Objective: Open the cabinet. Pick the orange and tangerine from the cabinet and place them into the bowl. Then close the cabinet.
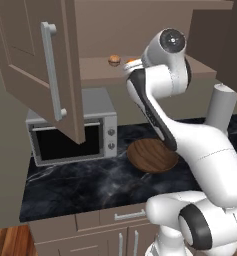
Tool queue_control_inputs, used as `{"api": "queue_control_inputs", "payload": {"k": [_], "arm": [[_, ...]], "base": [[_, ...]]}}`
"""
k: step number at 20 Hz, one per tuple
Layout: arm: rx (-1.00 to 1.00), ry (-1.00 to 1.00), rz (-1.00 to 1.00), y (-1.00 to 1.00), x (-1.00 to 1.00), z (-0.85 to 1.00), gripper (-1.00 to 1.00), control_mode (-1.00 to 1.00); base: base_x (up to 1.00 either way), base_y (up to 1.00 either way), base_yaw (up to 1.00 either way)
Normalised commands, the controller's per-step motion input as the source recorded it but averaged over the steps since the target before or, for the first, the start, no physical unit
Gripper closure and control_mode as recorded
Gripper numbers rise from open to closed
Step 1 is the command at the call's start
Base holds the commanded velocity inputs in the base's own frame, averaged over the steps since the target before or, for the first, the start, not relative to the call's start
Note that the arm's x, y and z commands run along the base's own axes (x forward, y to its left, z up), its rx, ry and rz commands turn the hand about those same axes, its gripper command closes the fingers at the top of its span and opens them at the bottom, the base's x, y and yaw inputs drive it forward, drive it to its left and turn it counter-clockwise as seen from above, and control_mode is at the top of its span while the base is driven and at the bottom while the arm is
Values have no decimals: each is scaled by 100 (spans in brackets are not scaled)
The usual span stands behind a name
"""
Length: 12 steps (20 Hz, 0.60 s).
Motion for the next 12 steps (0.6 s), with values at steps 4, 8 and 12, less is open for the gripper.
{"api": "queue_control_inputs", "payload": {"k": [4,8,12], "arm": [[0,0,0,-33,35,-7,-100,-100],[0,0,0,-28,36,-10,-100,-100],[0,0,0,-14,35,-9,-100,-100]], "base": [[0,0,0],[0,0,0],[0,0,0]]}}
